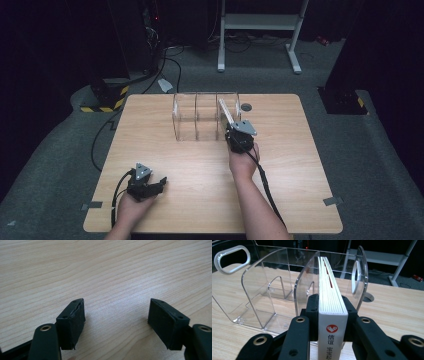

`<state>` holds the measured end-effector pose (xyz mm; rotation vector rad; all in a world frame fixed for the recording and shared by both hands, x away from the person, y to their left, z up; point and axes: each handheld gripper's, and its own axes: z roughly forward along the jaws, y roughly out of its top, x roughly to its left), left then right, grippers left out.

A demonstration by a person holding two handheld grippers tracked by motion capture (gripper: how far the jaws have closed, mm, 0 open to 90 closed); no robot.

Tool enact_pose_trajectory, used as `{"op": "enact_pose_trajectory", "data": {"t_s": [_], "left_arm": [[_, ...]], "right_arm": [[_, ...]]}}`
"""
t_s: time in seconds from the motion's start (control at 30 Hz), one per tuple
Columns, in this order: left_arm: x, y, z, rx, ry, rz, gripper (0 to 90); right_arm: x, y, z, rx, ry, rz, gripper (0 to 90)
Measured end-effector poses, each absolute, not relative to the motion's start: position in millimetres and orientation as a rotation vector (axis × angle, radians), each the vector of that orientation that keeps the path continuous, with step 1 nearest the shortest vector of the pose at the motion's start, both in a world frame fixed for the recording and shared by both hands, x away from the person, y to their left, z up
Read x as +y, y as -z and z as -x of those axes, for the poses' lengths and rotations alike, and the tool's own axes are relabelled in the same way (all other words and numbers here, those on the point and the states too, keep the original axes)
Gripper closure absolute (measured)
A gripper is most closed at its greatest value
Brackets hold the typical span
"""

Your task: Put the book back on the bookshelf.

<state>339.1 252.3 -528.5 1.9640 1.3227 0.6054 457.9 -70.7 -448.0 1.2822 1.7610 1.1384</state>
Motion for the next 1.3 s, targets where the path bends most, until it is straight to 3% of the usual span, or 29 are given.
{"op": "enact_pose_trajectory", "data": {"t_s": [0.93, 1.03, 1.3], "left_arm": [[253, 528, -339, 1.318, -0.602, -1.967, 29.6], [253, 528, -339, 1.318, -0.602, -1.967, 29.6], [252, 528, -339, 1.319, -0.602, -1.967, 29.6]], "right_arm": [[-83, 457, -444, 1.801, -1.123, -1.305, 68.0], [-84, 457, -445, 1.804, -1.13, -1.32, 74.2], [-77, 454, -447, 1.786, -1.113, -1.288, 75.4]]}}
